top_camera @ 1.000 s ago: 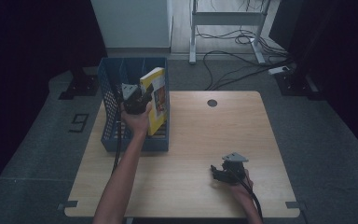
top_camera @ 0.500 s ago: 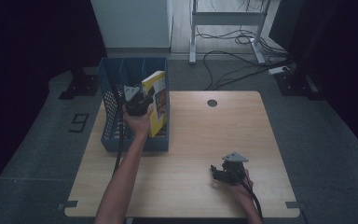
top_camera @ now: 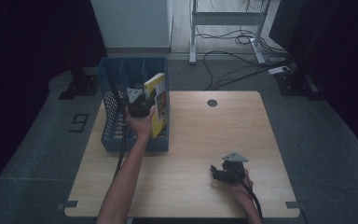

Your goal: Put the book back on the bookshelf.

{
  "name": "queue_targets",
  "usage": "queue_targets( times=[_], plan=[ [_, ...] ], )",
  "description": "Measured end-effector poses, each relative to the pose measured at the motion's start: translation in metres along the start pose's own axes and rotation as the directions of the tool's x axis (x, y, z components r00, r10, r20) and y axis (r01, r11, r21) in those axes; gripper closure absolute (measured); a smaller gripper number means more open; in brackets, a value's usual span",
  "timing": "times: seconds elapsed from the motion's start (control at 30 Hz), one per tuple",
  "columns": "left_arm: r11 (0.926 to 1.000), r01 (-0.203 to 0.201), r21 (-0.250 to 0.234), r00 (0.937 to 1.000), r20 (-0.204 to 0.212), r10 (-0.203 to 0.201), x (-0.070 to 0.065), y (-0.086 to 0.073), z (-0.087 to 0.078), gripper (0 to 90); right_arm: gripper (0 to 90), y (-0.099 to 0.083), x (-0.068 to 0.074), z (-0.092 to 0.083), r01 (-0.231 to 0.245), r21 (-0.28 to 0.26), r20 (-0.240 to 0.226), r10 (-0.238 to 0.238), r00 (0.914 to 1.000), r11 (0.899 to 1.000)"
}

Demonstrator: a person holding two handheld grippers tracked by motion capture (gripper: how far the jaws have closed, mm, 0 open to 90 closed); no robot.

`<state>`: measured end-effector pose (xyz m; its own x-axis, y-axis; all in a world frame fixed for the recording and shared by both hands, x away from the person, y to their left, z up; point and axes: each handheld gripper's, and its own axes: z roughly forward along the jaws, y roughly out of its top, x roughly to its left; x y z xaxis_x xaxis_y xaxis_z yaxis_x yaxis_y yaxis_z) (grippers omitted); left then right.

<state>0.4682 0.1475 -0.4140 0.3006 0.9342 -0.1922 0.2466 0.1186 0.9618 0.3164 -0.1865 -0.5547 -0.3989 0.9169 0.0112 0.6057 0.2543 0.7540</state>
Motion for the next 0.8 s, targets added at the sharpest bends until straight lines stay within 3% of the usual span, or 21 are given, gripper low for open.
queue_targets(
  times=[0.47, 0.8],
  plan=[
    [0.9999, -0.003, 0.010, 1.0000, 0.006, 0.003, 0.0009, -0.0052, 0.0011, 75.5, 23.9, 0.0000, 0.0000, 0.0000, 0.001, 0.000, 0.001, -0.001, 1.0000, 1.000],
    [0.9998, -0.018, 0.008, 0.9997, 0.014, 0.018, -0.0014, -0.0092, -0.0068, 75.0, 23.9, 0.0001, 0.0002, -0.0001, -0.002, 0.001, 0.000, 0.002, 1.0000, 1.000]
  ],
)
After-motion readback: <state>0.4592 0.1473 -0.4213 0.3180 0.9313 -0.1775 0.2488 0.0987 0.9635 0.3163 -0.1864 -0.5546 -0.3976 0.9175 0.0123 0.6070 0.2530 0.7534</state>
